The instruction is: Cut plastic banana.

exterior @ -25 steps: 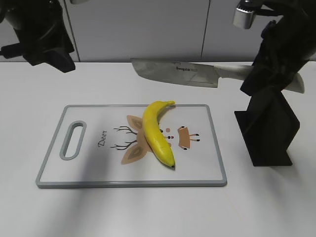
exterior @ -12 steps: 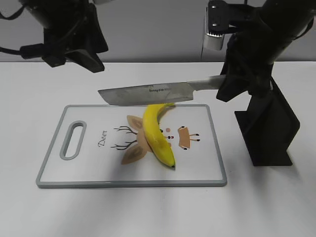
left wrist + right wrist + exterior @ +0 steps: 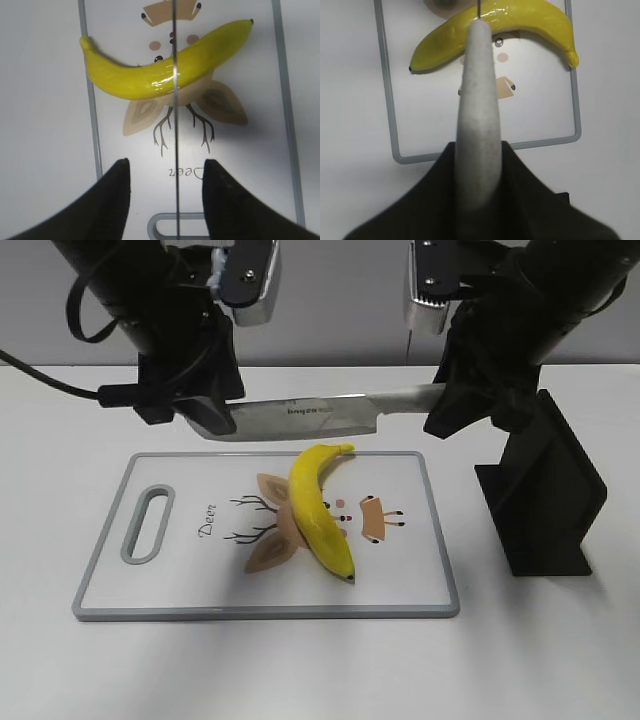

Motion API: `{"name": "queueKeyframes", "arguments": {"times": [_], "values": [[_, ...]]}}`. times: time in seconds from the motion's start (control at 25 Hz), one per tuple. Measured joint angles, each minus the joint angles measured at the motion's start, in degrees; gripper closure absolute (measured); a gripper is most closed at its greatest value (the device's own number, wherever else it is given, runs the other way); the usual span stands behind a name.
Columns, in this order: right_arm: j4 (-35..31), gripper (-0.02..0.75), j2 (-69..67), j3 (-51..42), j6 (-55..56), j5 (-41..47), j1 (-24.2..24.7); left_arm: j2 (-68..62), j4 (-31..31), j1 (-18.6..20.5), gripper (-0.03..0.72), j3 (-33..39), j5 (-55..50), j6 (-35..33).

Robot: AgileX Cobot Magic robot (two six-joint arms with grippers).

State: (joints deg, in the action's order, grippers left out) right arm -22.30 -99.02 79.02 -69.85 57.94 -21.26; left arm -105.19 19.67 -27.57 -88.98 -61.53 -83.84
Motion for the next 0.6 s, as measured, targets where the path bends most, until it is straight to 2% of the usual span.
{"name": "queueKeyframes", "arguments": {"times": [0.2, 0.32, 0.48, 0.52, 0.6], "values": [[-2.4, 0.561, 0.0, 0.0, -1.6, -0.1, 0.0, -1.4, 0.0, 0.0, 0.245, 0.0, 1.1, -0.1], [-2.5, 0.561, 0.0, 0.0, -1.9, -0.1, 0.0, -1.5, 0.1, 0.0, 0.314, 0.0, 1.4, -0.1], [-2.5, 0.561, -0.1, 0.0, -1.9, -0.6, 0.0, -1.5, 0.8, 0.0, 0.496, 0.0, 1.2, -0.1], [-2.5, 0.561, -0.2, 0.0, -1.9, -0.8, 0.0, -1.5, 1.0, 0.0, 0.575, 0.0, 0.9, -0.1], [-2.5, 0.561, -0.9, 0.2, -1.9, -0.9, 0.0, -1.5, 1.1, 0.0, 0.664, 0.0, 0.4, -0.1]]}}
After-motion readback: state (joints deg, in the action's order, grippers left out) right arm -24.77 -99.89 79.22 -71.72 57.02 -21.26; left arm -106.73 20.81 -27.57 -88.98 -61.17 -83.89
